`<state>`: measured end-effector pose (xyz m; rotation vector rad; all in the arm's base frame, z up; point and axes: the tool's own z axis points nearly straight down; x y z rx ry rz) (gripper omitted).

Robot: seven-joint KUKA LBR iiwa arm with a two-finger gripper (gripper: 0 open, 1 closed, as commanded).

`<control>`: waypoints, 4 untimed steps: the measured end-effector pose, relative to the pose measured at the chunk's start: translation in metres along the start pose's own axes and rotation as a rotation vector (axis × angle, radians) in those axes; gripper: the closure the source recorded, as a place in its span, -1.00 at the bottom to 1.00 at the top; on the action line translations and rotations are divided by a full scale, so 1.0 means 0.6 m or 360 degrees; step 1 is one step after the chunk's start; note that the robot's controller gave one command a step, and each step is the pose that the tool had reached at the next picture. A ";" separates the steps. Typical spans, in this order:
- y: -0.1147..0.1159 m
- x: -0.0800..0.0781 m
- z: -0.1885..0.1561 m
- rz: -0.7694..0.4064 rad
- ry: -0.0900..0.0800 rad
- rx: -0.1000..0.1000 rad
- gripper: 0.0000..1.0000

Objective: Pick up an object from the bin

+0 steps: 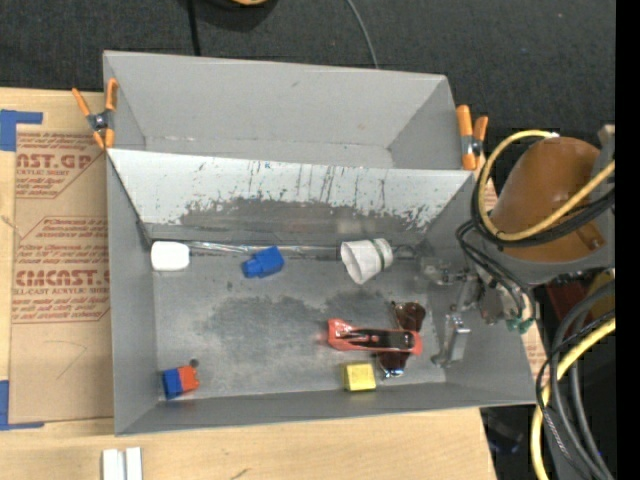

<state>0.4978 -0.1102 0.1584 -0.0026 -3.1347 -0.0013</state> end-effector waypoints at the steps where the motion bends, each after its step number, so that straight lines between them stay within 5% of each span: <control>1: 0.001 -0.003 -0.007 -0.0003 -0.0012 0.0002 -1.00; 2: 0.062 0.007 0.065 -0.0072 -0.0019 0.0005 -1.00; 3: 0.099 0.012 0.122 -0.0238 -0.0013 0.0002 1.00; 4: 0.099 0.012 0.122 -0.0238 -0.0013 0.0002 1.00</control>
Offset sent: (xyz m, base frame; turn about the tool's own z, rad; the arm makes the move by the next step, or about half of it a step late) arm -0.0139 0.0806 -0.0884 -0.1006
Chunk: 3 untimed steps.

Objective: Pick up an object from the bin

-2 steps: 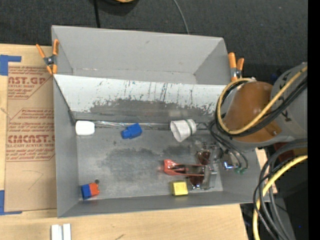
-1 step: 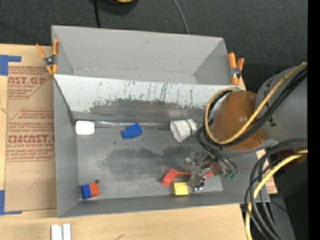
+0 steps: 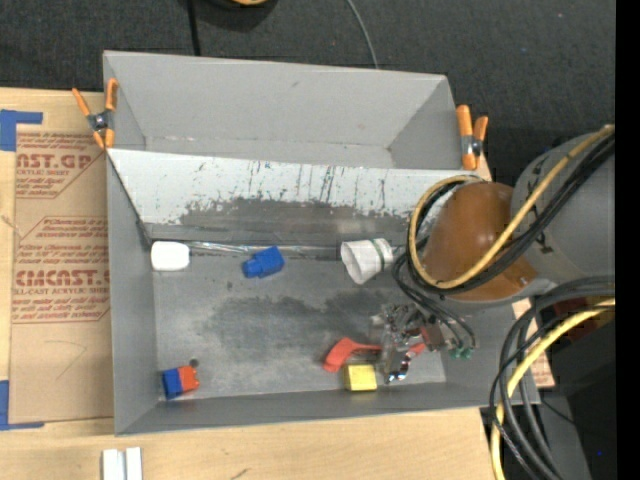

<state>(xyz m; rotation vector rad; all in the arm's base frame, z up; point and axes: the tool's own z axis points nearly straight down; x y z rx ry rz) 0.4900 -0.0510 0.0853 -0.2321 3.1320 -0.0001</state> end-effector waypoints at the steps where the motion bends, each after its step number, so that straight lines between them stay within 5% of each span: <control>1: 0.018 0.004 -0.010 0.0234 0.0003 0.0000 1.00; 2: 0.049 -0.001 -0.070 0.0424 0.0003 0.0000 1.00; 3: 0.061 0.000 -0.386 0.0071 -0.0012 0.0003 1.00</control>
Offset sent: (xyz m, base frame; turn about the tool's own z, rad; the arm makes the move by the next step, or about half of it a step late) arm -0.0028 0.0424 0.0742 0.1070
